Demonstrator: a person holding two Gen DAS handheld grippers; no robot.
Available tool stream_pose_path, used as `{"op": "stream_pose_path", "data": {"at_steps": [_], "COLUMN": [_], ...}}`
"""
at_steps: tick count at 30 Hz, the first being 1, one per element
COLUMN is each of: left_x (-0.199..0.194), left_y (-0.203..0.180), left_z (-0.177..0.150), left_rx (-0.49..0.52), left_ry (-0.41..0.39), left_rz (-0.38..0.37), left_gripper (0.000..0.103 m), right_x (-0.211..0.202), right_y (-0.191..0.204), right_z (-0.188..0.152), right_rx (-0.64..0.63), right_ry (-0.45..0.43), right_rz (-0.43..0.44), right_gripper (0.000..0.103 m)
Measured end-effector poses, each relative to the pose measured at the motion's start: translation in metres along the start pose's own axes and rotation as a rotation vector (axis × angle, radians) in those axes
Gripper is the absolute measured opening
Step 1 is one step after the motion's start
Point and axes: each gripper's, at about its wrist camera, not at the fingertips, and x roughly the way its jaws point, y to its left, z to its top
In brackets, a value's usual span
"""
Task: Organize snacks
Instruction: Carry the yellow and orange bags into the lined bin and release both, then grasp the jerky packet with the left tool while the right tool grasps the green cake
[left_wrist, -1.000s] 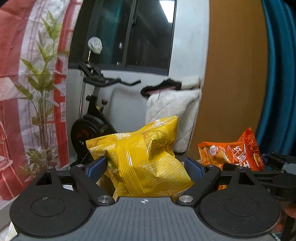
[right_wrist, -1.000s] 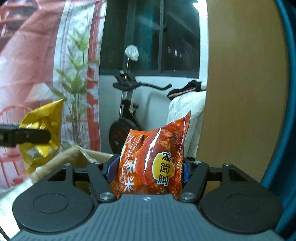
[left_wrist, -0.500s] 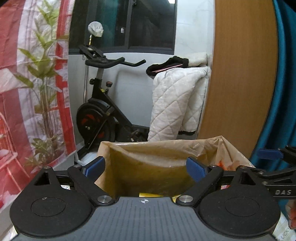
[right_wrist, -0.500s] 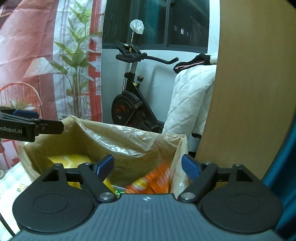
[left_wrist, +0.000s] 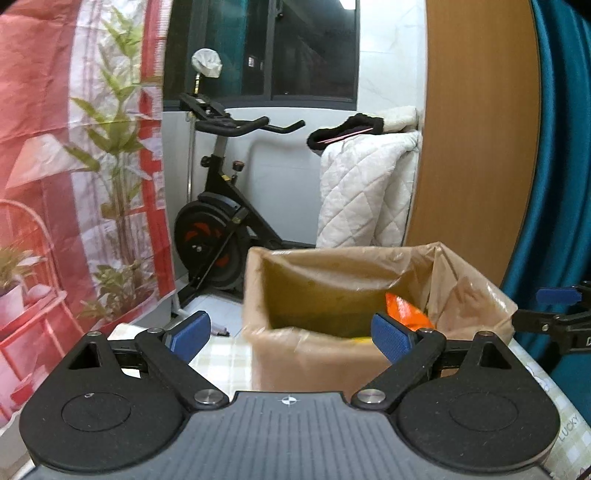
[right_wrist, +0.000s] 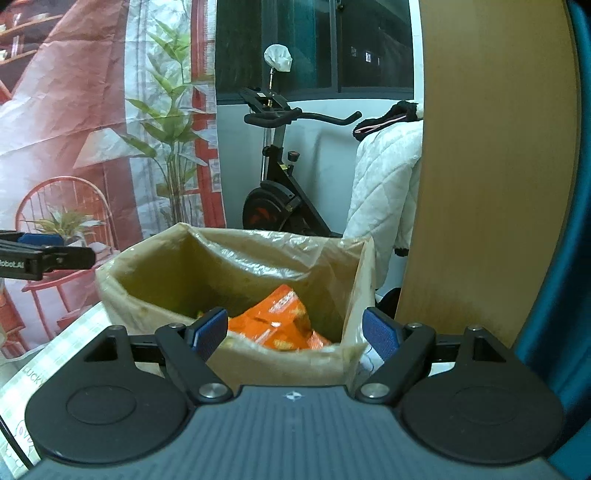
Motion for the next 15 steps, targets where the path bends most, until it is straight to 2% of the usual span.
{"op": "stream_pose_path", "data": {"at_steps": [6,15], "left_x": [-0.020,-0.026], "left_y": [0.013,0.026], "left_z": [-0.026,-0.059], "left_rx": [-0.018,-0.067], "left_ry": [0.010,0.065], "left_rz": [0.023,0.022], "left_gripper": [0.095,0.095], "right_x": [-0.017,-0.022], "right_y": [-0.001,-0.015], "right_z": [-0.019,-0.056], "right_rx": [0.001,0.101], "right_ry": [0.000,0.033], "right_rz": [0.010,0.004], "right_gripper": [0.082,0.083]}}
